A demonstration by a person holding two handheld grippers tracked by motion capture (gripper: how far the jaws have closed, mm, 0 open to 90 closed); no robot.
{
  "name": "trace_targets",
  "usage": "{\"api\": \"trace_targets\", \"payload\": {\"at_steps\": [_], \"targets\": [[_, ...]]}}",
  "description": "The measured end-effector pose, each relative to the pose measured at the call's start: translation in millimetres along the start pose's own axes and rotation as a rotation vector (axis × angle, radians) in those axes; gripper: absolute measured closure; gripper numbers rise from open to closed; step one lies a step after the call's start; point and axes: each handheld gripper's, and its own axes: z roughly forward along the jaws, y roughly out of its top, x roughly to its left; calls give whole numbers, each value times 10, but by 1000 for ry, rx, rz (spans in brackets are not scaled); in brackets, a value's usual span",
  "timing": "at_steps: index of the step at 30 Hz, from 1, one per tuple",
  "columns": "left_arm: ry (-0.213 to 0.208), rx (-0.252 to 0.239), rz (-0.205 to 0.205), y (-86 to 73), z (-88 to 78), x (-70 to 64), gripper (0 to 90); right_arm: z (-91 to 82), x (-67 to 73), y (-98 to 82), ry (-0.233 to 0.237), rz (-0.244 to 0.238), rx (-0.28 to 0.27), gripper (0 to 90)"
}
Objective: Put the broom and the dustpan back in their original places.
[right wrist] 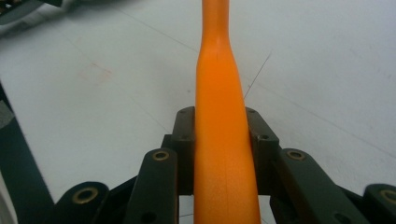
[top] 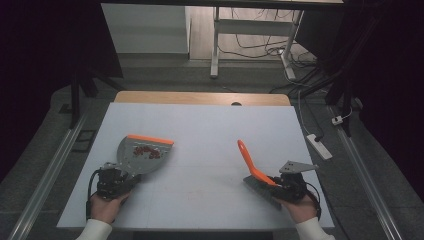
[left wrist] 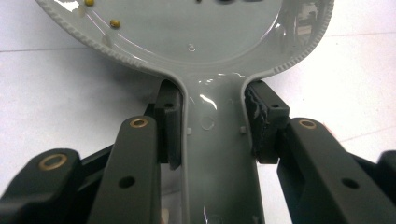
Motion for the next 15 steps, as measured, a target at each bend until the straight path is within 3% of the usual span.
{"api": "trace_targets", "payload": {"at_steps": [5,7,15], "targets": [[0,0,3,7,11,-4,616,45,-92,-36,-20,32,32,700],[0,-2,-3,6,10,2,616,55,-135,-46,-23,51,21,700],[14,9,-8,-1,24,2,616,121,-287,4,-54,66,29,684]]}}
